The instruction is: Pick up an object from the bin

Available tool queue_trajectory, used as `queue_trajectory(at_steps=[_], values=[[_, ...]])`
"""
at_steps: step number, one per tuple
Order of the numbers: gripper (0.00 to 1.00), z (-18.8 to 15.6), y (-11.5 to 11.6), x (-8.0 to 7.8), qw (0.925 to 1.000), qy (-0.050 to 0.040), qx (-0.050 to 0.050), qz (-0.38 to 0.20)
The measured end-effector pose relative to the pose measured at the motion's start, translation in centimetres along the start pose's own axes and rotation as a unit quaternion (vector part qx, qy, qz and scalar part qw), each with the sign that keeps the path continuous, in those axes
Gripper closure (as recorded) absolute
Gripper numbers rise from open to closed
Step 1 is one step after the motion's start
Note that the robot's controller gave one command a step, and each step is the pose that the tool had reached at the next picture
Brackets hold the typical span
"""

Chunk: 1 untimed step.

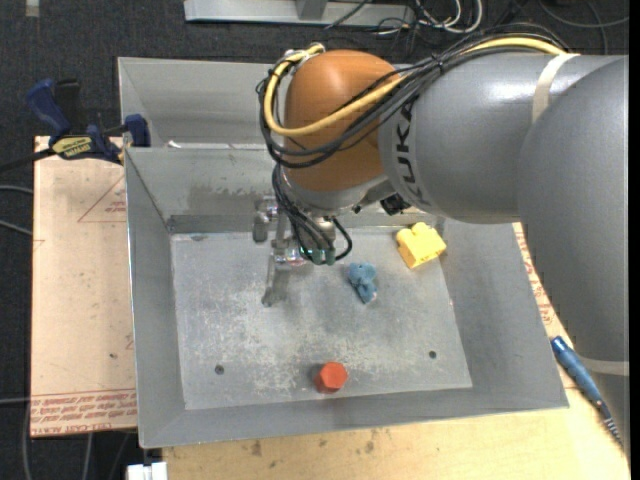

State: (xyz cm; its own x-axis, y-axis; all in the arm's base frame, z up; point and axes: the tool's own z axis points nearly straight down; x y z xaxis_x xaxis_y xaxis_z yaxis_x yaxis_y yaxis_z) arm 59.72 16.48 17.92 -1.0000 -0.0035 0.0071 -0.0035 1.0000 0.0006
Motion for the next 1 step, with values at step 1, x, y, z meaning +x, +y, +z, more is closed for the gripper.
queue_trajectory(at_steps=[1], values=[[0.0,2.57,-1.96,7.17,0.9986,0.0004,0.001,0.053]])
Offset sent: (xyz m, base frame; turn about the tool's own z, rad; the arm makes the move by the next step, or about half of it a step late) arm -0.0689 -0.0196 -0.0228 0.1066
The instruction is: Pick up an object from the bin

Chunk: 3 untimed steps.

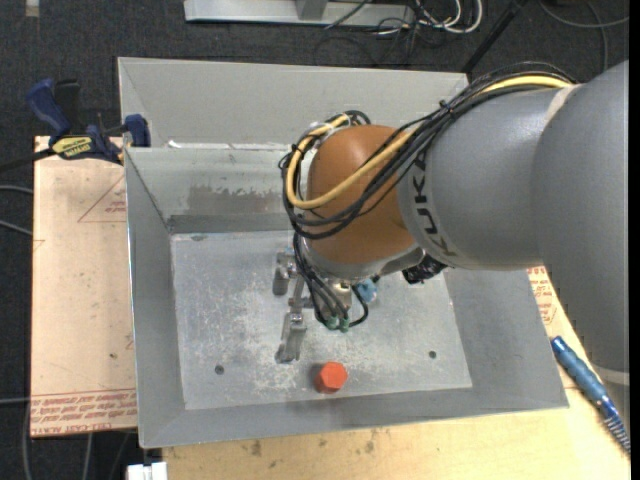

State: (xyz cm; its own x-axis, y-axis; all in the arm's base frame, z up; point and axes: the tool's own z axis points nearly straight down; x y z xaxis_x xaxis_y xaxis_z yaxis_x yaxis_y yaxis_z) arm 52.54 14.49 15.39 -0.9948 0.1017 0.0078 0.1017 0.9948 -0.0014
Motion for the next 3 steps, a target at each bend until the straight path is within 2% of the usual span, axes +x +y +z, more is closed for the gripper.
queue_trajectory(at_steps=[1,2,3], values=[[0.0,5.9,-7.1,3.7,0.9979,-0.003,0.0,-0.065],[0.0,4.6,-9.7,2.6,0.9683,-0.005,0.0,-0.25],[0.0,7.6,-9.1,3.3,0.8466,-0.0079,0.001,-0.532]])
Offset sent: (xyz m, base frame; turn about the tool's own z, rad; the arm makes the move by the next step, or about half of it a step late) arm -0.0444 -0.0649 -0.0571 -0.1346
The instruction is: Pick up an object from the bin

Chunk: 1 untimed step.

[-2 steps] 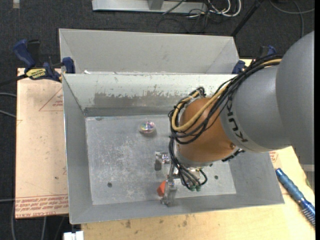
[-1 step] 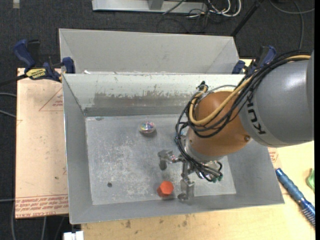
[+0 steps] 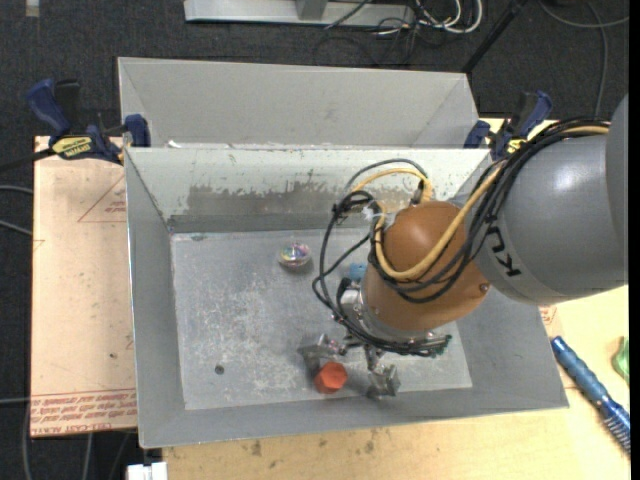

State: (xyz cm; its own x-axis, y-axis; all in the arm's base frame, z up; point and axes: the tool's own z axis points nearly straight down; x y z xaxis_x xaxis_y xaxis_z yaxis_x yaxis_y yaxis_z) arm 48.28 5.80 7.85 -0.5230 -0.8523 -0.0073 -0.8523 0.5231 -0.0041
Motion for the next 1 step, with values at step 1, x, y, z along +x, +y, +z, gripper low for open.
queue_trajectory(at_steps=[1], values=[[1.0,0.07,0.1,0.14,1.0,0.002,-0.002,0.001]])
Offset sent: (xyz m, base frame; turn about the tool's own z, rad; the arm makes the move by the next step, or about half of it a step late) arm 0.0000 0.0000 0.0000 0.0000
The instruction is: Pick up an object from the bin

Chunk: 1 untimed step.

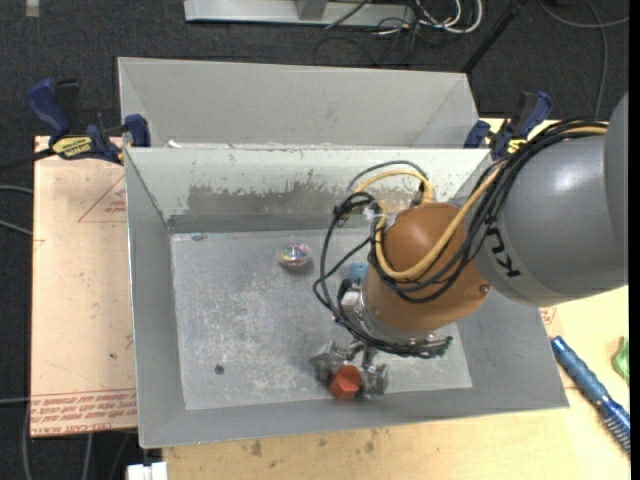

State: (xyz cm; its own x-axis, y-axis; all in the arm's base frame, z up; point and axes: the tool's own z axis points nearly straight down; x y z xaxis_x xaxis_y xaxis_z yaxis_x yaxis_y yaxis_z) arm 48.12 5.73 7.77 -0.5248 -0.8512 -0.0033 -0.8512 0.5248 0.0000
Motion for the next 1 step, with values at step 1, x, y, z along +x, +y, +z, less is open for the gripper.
queue_trajectory(at_steps=[1], values=[[1.0,-10.52,0.33,-1.98,0.9999,-0.0022,0.003,-0.014]])
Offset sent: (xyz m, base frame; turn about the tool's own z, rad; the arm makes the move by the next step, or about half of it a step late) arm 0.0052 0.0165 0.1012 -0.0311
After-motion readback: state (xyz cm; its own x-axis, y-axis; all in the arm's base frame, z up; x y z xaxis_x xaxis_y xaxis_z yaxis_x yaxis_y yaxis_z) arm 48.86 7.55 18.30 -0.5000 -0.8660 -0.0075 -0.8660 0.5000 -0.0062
